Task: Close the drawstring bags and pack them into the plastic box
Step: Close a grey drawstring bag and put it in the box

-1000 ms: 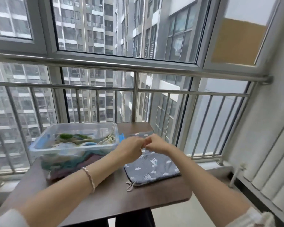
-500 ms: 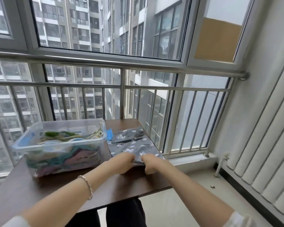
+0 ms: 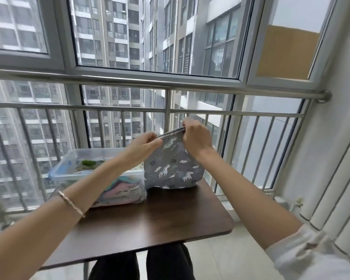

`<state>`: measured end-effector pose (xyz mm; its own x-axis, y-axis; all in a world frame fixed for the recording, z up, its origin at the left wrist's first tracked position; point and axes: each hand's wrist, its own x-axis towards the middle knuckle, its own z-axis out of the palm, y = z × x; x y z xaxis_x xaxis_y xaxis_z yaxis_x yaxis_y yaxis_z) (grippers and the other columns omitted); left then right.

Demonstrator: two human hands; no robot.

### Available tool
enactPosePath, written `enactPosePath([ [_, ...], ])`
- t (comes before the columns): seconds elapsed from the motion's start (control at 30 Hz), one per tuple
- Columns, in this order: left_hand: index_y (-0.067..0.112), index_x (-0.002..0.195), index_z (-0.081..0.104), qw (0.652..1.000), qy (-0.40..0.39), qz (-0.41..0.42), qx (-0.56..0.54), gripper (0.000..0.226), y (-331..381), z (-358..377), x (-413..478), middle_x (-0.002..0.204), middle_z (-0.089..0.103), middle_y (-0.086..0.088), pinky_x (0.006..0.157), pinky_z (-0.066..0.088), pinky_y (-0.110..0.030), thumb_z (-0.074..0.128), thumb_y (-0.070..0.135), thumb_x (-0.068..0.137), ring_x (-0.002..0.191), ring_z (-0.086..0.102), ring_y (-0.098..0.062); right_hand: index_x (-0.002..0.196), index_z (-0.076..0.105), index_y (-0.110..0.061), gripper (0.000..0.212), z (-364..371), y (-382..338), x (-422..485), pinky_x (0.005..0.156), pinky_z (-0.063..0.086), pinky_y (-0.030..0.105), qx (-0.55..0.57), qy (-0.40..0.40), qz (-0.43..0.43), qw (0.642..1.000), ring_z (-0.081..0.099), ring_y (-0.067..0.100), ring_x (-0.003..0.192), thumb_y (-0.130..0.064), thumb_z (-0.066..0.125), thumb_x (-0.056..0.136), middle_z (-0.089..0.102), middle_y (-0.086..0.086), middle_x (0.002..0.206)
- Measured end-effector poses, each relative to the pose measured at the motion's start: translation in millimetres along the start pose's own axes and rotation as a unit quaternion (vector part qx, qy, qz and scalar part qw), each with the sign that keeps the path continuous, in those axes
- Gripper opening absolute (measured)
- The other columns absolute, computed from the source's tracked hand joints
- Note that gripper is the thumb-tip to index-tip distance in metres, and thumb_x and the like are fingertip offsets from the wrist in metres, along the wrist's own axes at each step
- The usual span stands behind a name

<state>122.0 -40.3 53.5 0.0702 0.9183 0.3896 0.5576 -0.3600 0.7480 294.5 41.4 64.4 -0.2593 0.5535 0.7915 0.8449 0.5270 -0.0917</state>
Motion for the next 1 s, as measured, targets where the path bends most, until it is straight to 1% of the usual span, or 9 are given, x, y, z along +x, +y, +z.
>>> enactPosePath([
  [0.23,0.015,0.093,0.058,0.998,0.049,0.015,0.038,0.012,10,-72,-4,0.078,0.053,-0.002,0.065,0.037,-0.024,0.05,0.021,0.098,0.07,0.046,-0.014,0.074,0.056,-0.005,0.02,-19,-41,44,0.051,0.04,0.028,0.024,0.101,-0.06,0.993,0.045,0.019,0.054,0.01,0.046,0.084,0.049,0.003,0.062],
  [0.4,0.012,0.098,0.058,0.987,0.117,0.06,0.095,0.013,23,-111,-4,0.087,0.062,-0.016,0.069,0.048,-0.037,0.051,0.022,0.097,0.075,0.054,-0.022,0.088,0.061,-0.005,0.012,-35,-57,64,0.06,0.038,0.027,0.038,0.113,-0.085,0.989,0.054,0.022,0.068,0.0,0.05,0.088,0.062,0.009,0.077],
  [0.47,0.012,0.098,0.058,0.981,0.141,0.07,0.11,0.013,22,-124,-4,0.082,0.06,-0.01,0.067,0.047,-0.034,0.051,0.022,0.097,0.072,0.053,-0.02,0.09,0.061,-0.005,0.01,-41,-62,65,0.061,0.038,0.026,0.054,0.115,-0.105,0.986,0.052,0.019,0.067,-0.002,0.051,0.089,0.063,0.007,0.078],
  [0.6,0.013,0.098,0.058,0.968,0.172,0.068,0.172,0.017,13,-138,-4,0.076,0.057,-0.002,0.06,0.041,-0.028,0.05,0.027,0.098,0.064,0.049,-0.015,0.091,0.056,-0.005,0.01,-42,-71,60,0.053,0.03,0.021,0.061,0.076,-0.12,0.988,0.046,0.016,0.059,-0.003,0.046,0.093,0.055,0.004,0.074],
  [0.67,0.011,0.095,0.058,0.965,0.17,0.05,0.194,0.017,3,-139,-7,0.072,0.055,0.0,0.056,0.038,-0.025,0.05,0.026,0.098,0.06,0.047,-0.014,0.092,0.051,-0.005,0.012,-33,-71,52,0.045,0.023,0.019,0.054,0.023,-0.125,0.99,0.041,0.013,0.048,-0.002,0.04,0.096,0.051,0.002,0.066],
  [0.77,0.01,0.092,0.06,0.965,0.158,0.019,0.21,0.018,-17,-139,-15,0.07,0.055,-0.003,0.055,0.036,-0.027,0.053,0.026,0.096,0.059,0.045,-0.016,0.098,0.045,-0.006,0.016,-6,-63,35,0.038,0.027,0.023,0.03,-0.071,-0.127,0.989,0.044,0.013,0.04,-0.007,0.03,0.102,0.052,0.002,0.06],
  [0.87,0.01,0.091,0.062,0.962,0.131,0.003,0.241,0.022,-35,-147,-25,0.072,0.058,-0.002,0.056,0.041,-0.032,0.057,0.031,0.092,0.059,0.049,-0.019,0.097,0.042,-0.013,0.033,18,-49,19,0.039,0.04,0.029,0.01,-0.129,-0.131,0.983,0.052,0.017,0.045,-0.042,0.027,0.104,0.057,0.002,0.064],
  [0.93,0.017,0.09,0.064,0.949,0.111,-0.014,0.295,0.025,-45,-156,-33,0.073,0.063,-0.001,0.056,0.046,-0.03,0.058,0.042,0.087,0.059,0.054,-0.018,0.088,0.045,-0.015,0.068,25,-34,13,0.047,0.042,0.028,0.005,-0.156,-0.127,0.979,0.053,0.015,0.049,-0.074,0.01,0.087,0.053,-0.003,0.06],
  [1.0,0.021,0.086,0.067,0.947,0.076,-0.059,0.306,0.032,-58,-169,-40,0.067,0.063,-0.004,0.05,0.043,-0.026,0.055,0.05,0.083,0.051,0.048,-0.016,0.071,0.047,-0.016,0.088,30,-15,10,0.051,0.04,0.024,0.025,-0.183,-0.089,0.979,0.048,0.012,0.05,-0.088,-0.003,0.07,0.048,-0.006,0.056],
])
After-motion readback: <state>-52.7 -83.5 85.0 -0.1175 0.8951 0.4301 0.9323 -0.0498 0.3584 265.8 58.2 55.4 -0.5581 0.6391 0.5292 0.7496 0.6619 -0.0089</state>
